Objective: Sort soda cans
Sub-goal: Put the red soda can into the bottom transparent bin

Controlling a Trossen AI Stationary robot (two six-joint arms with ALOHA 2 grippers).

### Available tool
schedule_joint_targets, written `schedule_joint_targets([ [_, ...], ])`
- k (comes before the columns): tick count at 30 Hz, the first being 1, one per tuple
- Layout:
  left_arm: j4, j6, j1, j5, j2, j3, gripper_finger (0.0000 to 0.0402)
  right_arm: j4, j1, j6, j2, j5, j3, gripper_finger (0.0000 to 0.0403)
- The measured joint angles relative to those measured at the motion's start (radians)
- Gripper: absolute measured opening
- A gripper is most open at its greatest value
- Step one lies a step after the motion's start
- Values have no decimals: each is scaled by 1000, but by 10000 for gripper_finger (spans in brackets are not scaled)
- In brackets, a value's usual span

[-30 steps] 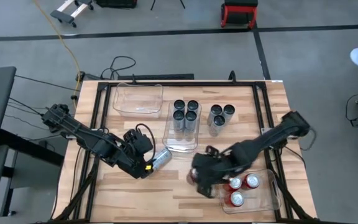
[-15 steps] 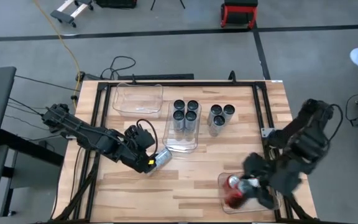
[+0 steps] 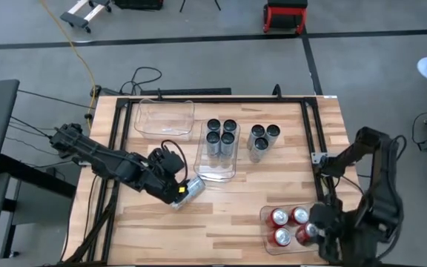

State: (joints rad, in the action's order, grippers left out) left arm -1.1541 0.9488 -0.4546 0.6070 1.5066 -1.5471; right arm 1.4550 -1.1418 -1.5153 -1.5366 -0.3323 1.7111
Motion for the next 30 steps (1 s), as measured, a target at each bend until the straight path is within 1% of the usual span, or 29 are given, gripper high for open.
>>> schedule_joint_targets([
  [4, 0, -1, 22, 1, 0, 0, 355, -6, -3, -12, -74, -60, 2, 258],
  [10, 1, -1, 35, 0, 0, 0, 355, -15, -22, -123, -167, -140, 10, 258],
  [14, 1, -5, 35, 0, 0, 0, 355, -11, -57, -212, -185, -188, 9, 258],
  [17, 1, -9, 36, 0, 0, 0, 355, -7, -87, -270, -174, -213, 2, 258],
  [20, 1, -9, 36, 0, 0, 0, 355, -1, -106, -298, -148, -211, 0, 257],
  [23, 1, -9, 37, 0, 0, 0, 355, 7, -122, -302, -125, -182, -2, 255],
  [30, 1, -2, 37, -11, 0, 0, 355, 18, -145, -300, -99, -67, -5, 248],
])
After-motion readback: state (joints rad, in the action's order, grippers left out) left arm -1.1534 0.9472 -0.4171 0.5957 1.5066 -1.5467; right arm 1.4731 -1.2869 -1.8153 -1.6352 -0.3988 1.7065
